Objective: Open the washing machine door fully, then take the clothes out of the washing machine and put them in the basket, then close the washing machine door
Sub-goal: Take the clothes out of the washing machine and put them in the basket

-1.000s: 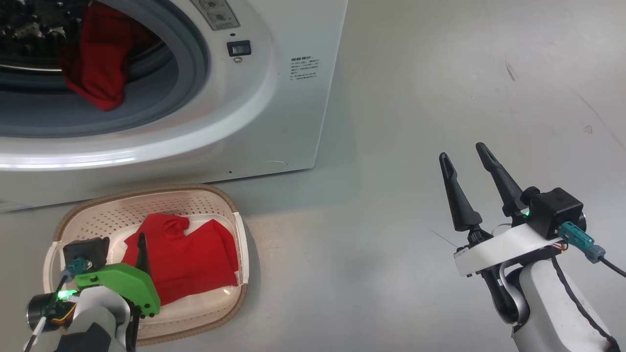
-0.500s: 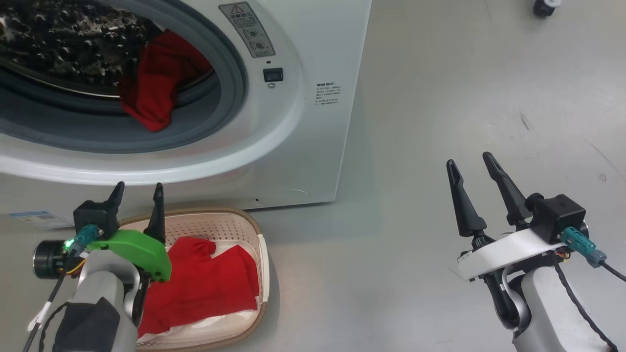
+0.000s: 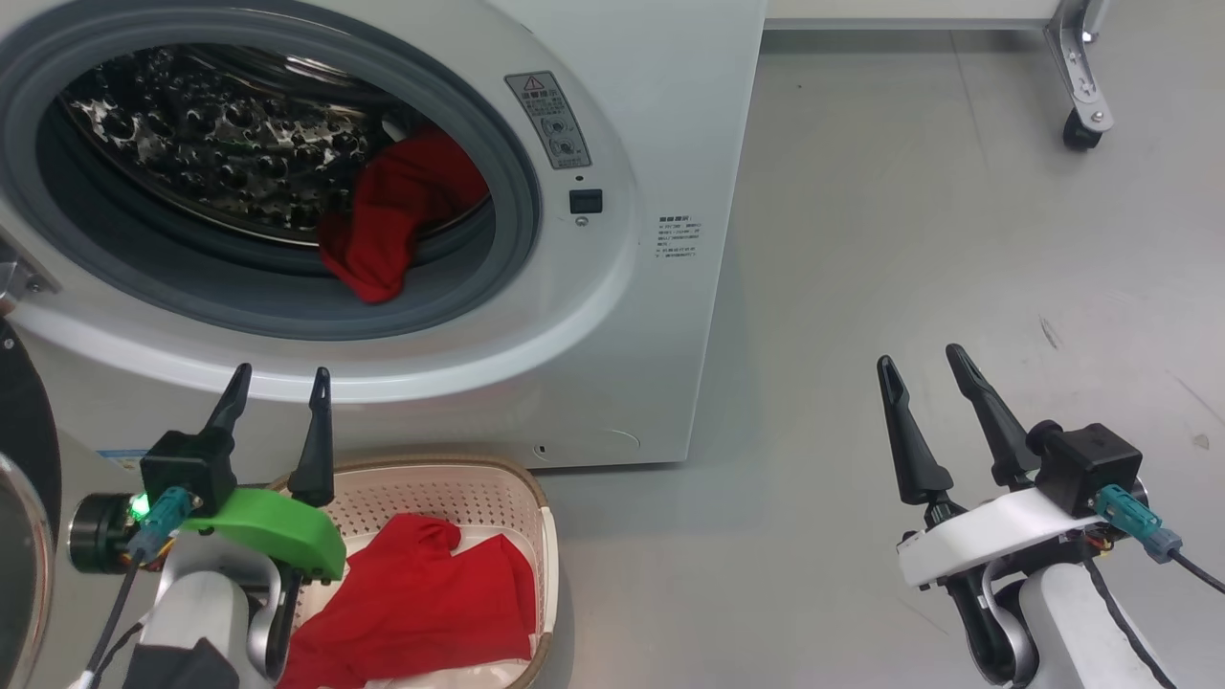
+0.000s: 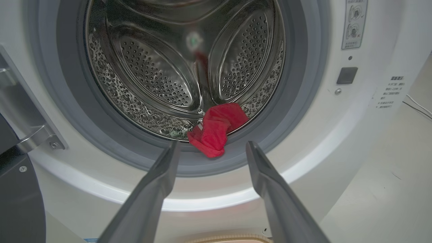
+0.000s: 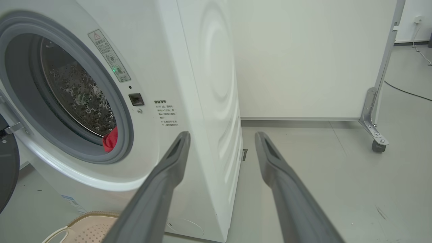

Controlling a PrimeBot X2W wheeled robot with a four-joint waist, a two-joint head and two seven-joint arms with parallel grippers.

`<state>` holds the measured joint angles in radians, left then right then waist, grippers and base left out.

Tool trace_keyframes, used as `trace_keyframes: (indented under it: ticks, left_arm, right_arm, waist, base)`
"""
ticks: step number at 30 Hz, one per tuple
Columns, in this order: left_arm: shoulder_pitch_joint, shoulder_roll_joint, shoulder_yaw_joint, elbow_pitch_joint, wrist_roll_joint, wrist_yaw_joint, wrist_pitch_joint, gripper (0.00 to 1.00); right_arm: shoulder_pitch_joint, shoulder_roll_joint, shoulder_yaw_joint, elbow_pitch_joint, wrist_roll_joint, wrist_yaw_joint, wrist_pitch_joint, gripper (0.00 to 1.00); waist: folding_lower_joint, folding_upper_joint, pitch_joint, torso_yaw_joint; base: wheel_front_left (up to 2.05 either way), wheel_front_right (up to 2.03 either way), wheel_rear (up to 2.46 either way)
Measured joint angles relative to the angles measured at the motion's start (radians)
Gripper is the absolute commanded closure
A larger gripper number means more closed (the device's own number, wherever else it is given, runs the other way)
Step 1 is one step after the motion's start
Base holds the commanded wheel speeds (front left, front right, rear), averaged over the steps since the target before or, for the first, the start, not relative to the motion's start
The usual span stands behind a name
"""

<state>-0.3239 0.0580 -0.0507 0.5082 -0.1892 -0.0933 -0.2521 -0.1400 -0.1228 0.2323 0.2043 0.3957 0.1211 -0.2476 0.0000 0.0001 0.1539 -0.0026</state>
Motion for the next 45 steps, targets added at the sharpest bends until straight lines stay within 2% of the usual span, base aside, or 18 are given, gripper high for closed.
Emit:
trace_keyframes:
  ticks: [12,21,45]
  left_arm:
    - [0.136,-0.01,0.007,-0.128,0.0,0.001,0.0,0.0]
    - [0.177,-0.012,0.0,-0.195,0.0,0.002,0.0,0.0]
    - [0.248,-0.014,-0.023,-0.261,0.0,0.019,0.0,0.0]
  right_arm:
    - [0.052,0.004,-0.007,-0.021,0.0,0.0,0.0,0.0]
    - [0.068,0.009,-0.006,-0.035,0.0,0.0,0.0,0.0]
    - [0.087,0.012,-0.004,-0.044,-0.002,0.0,0.0,0.0]
  waist:
    - [0.0,0.0,-0.064,0.01]
    - [0.0,0.0,-0.072,0.003]
    - [0.0,0.0,-0.079,-0.006]
  base:
    - [0.0,0.0,0.0]
    - [0.0,0.0,0.0]
    - [0.0,0.0,0.0]
